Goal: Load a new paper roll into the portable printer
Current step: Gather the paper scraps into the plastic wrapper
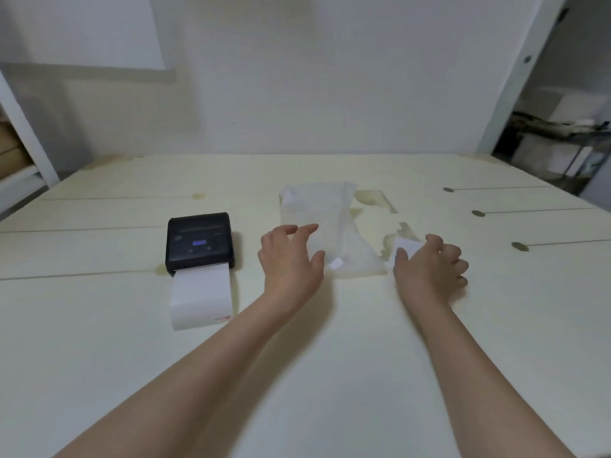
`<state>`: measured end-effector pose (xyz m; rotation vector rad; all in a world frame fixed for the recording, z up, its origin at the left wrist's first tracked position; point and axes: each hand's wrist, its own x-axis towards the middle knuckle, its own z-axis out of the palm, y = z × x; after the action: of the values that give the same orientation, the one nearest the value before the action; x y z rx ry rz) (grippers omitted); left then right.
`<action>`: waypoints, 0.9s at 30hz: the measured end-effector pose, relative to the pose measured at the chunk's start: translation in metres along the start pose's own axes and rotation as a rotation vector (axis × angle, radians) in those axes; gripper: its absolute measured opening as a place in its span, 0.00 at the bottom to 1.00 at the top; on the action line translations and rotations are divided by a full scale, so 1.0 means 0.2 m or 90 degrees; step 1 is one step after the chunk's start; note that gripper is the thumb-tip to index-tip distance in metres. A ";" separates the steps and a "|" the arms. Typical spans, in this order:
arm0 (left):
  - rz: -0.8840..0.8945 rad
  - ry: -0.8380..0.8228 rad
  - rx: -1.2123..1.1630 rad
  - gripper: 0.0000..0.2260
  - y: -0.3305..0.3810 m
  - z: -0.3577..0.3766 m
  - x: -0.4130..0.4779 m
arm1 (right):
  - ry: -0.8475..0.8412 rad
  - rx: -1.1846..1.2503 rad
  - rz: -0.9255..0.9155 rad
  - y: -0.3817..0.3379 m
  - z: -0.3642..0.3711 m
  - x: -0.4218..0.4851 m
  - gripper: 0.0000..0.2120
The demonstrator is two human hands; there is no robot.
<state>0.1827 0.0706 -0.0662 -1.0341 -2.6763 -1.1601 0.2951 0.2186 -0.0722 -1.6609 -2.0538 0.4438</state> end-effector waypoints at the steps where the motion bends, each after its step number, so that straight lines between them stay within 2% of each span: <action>1: -0.006 0.009 0.008 0.22 0.01 0.01 0.01 | -0.006 -0.039 0.000 0.02 0.01 0.00 0.28; 4: -0.030 0.026 0.021 0.23 0.01 0.04 0.06 | -0.031 -0.062 -0.013 0.02 0.02 0.02 0.33; 9: -0.121 0.007 0.009 0.25 -0.02 0.05 0.17 | -0.071 0.105 0.033 0.00 0.00 0.06 0.40; 13: -0.175 -0.016 -0.037 0.29 -0.03 0.06 0.23 | -0.108 0.377 0.094 0.04 -0.04 0.07 0.29; 17: -0.203 -0.041 -0.095 0.35 -0.05 0.06 0.26 | -0.071 0.522 -0.016 0.05 -0.08 0.03 0.26; 20: -0.200 -0.048 -0.114 0.36 -0.06 0.06 0.23 | -0.142 0.651 -0.103 0.02 -0.11 0.00 0.20; 22: -0.188 -0.047 -0.127 0.35 -0.06 0.05 0.20 | -0.186 0.624 -0.212 0.01 -0.10 -0.03 0.16; 24: -0.168 -0.046 -0.138 0.35 -0.06 0.05 0.17 | -0.216 0.533 -0.294 0.00 -0.06 -0.06 0.15; 26: -0.152 -0.046 -0.145 0.34 -0.06 0.03 0.14 | -0.231 0.398 -0.319 0.01 0.01 -0.06 0.19; 27: -0.141 -0.048 -0.149 0.34 -0.06 0.02 0.12 | -0.231 0.319 -0.304 0.01 0.04 -0.06 0.25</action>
<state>0.1576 0.0815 -0.0697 -0.8377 -2.8232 -1.5343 0.2944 0.2073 -0.0814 -0.8105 -2.2468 1.0386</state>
